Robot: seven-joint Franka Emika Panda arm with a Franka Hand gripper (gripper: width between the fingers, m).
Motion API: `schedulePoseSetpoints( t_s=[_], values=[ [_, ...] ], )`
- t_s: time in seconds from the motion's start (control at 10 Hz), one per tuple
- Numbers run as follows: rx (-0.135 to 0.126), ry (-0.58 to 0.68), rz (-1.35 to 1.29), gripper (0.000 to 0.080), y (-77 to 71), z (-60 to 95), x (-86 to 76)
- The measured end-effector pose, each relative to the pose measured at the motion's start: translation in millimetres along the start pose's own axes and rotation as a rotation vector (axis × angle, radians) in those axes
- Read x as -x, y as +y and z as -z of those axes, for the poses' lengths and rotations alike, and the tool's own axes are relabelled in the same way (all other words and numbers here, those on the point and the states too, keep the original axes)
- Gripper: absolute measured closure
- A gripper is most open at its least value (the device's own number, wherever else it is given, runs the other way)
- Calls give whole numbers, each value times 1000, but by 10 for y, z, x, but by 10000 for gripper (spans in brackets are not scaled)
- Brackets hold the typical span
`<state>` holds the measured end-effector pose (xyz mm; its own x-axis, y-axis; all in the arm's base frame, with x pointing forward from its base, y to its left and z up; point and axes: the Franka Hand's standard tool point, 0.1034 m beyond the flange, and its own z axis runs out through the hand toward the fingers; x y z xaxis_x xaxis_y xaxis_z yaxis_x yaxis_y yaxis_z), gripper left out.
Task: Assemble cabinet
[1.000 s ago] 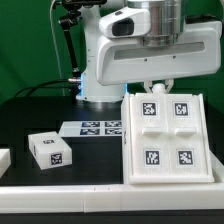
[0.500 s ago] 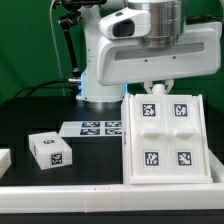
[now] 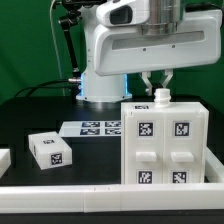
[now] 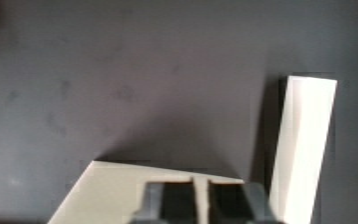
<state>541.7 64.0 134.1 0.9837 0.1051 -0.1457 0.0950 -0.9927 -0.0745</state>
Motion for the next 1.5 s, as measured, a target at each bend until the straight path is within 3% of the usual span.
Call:
schedulePoseSetpoints(
  t_s=[0.1, 0.2, 0.3, 0.4, 0.5, 0.6, 0.7, 0.9, 1.2, 1.4, 1.5],
  values=[
    [0, 0, 0, 553, 0, 0, 0],
    [0, 0, 0, 553, -1, -1, 0],
    [0, 0, 0, 372, -1, -1, 0],
    [2, 3, 2, 372, -2, -13, 3],
    [7, 21, 9, 179, -11, -109, 71],
    [12, 35, 29, 179, 43, -223, 213],
    [19, 48, 47, 41, 133, -305, 345],
    [30, 65, 99, 8, 332, -390, 479],
    [42, 64, 158, 3, 846, -442, 551],
    [42, 56, 143, 3, 1010, -347, 512],
    [43, 56, 145, 3, 998, -357, 516]
  ],
)
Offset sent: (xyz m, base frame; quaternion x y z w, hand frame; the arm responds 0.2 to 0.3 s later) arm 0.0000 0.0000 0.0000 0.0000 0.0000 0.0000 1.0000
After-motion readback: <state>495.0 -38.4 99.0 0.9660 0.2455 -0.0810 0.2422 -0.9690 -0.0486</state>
